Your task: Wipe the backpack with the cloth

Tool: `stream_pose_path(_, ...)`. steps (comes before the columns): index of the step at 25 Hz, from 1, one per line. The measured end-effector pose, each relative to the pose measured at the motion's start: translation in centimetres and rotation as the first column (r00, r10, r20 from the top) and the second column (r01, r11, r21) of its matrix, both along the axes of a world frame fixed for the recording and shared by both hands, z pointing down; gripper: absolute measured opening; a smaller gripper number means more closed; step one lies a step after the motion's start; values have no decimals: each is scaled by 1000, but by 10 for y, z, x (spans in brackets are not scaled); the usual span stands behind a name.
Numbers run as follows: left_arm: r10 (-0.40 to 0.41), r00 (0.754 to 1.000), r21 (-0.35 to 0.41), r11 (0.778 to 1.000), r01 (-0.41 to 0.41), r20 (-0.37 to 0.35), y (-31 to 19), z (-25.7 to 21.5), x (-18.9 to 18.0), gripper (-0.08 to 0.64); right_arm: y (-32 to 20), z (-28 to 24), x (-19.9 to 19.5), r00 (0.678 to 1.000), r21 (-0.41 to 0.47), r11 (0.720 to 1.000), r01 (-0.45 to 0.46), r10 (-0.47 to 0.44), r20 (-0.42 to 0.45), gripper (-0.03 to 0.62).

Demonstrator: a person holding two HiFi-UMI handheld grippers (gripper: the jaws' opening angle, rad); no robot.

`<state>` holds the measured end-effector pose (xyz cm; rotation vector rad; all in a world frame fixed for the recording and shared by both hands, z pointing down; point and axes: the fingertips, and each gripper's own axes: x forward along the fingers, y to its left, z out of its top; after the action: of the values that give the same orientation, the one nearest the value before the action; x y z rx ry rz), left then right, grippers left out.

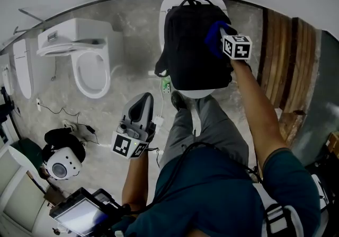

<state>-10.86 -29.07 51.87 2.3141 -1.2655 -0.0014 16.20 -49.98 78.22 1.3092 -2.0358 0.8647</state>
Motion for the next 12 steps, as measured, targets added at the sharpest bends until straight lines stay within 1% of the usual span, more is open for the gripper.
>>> stream_pose_path(3, -10, 1000, -5, 1000, 10, 1, 1, 1, 1, 3, -29, 10, -54, 990, -70, 988, 140, -139, 14, 23)
stream_pose_path(6, -14, 1000, -3, 1000, 14, 2, 0, -1, 1, 3, -36, 22, -103, 965, -114, 958, 263, -263, 16, 23)
stream_pose_path(9, -21, 1000, 3, 1000, 21, 2, 0, -2, 1, 3, -31, 25, -133, 934, -100, 930, 353, -356, -14, 23)
stream_pose_path(12, -22, 1000, 7, 1000, 22, 2, 2, -2, 1, 3, -19, 14, -155, 912, -37, 911, 411, -411, 9, 24)
